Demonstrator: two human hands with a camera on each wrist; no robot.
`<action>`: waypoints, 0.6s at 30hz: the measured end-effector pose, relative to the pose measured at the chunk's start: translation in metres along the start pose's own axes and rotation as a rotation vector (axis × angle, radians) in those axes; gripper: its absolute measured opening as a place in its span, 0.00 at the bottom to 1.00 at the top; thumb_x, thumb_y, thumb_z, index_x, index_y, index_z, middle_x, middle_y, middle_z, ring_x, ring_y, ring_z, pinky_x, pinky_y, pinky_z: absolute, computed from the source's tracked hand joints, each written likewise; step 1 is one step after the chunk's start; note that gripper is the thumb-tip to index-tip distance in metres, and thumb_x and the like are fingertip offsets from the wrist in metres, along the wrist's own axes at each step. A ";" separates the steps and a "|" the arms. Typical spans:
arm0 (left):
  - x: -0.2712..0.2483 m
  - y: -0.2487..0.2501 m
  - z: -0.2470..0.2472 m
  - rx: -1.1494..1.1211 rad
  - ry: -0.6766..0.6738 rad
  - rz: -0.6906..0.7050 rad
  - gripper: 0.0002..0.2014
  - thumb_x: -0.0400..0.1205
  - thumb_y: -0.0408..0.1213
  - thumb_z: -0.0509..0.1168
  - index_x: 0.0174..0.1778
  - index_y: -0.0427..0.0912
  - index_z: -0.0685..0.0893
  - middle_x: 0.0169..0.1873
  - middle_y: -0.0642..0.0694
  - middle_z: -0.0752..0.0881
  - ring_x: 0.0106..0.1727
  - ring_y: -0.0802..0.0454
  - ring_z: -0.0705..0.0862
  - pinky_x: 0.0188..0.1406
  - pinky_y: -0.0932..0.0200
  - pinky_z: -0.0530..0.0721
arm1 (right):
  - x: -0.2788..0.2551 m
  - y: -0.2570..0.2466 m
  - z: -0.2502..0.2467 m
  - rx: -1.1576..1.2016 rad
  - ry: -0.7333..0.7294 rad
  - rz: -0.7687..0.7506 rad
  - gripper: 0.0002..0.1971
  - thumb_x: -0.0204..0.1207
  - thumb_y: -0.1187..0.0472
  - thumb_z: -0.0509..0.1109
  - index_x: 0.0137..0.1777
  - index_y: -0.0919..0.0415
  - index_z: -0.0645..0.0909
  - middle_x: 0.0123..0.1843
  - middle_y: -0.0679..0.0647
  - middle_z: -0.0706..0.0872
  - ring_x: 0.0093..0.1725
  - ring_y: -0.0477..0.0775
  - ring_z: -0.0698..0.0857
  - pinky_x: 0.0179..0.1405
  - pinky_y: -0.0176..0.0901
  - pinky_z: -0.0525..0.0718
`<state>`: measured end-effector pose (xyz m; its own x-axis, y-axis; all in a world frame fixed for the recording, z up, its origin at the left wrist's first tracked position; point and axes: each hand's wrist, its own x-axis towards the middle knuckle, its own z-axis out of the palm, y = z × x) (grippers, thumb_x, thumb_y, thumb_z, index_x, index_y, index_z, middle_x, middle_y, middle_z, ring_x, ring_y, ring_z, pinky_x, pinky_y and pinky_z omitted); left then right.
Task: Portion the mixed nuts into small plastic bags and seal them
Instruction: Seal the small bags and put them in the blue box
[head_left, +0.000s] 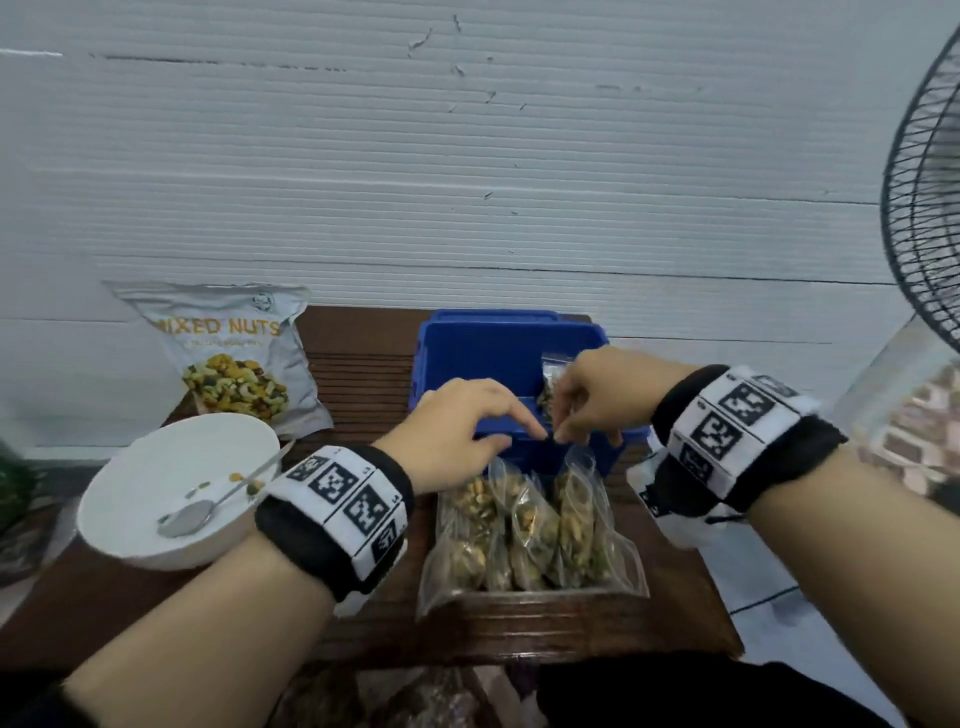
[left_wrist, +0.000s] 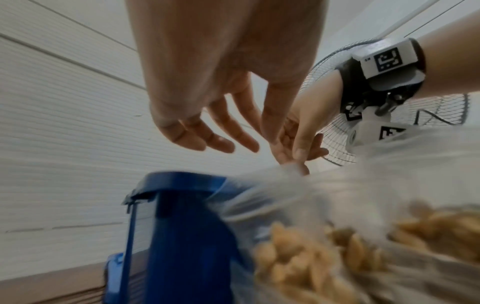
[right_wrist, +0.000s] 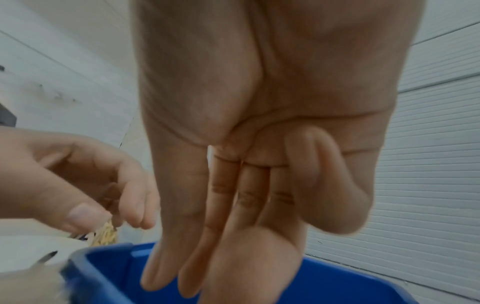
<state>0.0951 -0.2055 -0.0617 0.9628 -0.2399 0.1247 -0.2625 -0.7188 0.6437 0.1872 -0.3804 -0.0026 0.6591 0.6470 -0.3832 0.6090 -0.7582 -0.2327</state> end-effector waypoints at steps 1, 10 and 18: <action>-0.001 0.004 0.001 0.018 -0.068 0.013 0.24 0.81 0.32 0.68 0.45 0.77 0.83 0.54 0.67 0.80 0.63 0.56 0.78 0.67 0.35 0.73 | -0.006 0.000 0.006 0.010 0.016 0.010 0.06 0.75 0.54 0.75 0.44 0.56 0.87 0.36 0.49 0.90 0.21 0.42 0.82 0.31 0.36 0.83; -0.015 0.022 0.013 0.157 -0.217 0.050 0.07 0.76 0.39 0.75 0.47 0.55 0.92 0.49 0.63 0.86 0.47 0.71 0.78 0.54 0.61 0.71 | -0.044 0.005 0.043 0.312 0.354 0.058 0.04 0.74 0.58 0.75 0.39 0.56 0.87 0.31 0.43 0.83 0.32 0.39 0.81 0.25 0.23 0.71; -0.021 0.024 0.009 -0.016 -0.059 0.045 0.04 0.78 0.36 0.72 0.44 0.51 0.90 0.41 0.59 0.87 0.46 0.65 0.83 0.46 0.74 0.76 | -0.054 0.003 0.063 0.640 0.532 -0.030 0.08 0.78 0.52 0.70 0.41 0.52 0.87 0.33 0.46 0.89 0.30 0.34 0.82 0.34 0.32 0.76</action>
<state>0.0677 -0.2234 -0.0553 0.9445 -0.3099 0.1095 -0.3038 -0.6962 0.6504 0.1258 -0.4227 -0.0386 0.8651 0.4971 0.0674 0.3670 -0.5355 -0.7606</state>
